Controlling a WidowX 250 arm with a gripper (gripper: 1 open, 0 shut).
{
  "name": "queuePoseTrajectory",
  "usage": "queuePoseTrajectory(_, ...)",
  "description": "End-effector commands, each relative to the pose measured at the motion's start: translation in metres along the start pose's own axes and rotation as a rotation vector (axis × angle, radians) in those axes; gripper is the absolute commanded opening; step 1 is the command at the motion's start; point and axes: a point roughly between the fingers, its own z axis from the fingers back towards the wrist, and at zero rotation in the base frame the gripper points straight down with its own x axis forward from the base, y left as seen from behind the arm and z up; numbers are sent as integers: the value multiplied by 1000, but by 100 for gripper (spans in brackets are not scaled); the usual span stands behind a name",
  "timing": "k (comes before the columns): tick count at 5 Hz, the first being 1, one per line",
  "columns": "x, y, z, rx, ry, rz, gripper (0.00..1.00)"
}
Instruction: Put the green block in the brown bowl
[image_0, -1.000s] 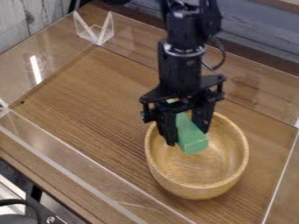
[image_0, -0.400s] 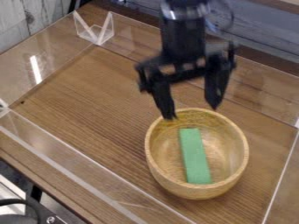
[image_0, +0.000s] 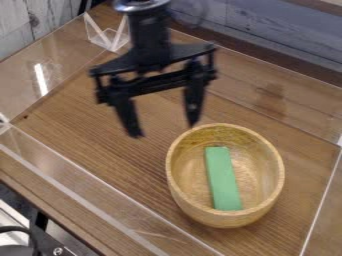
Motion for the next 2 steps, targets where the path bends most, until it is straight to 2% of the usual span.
queuePoseTrajectory(1,8,13,4,-57,-45,30,100)
queuePoseTrajectory(2,19,17,0,-87,-71,50,100)
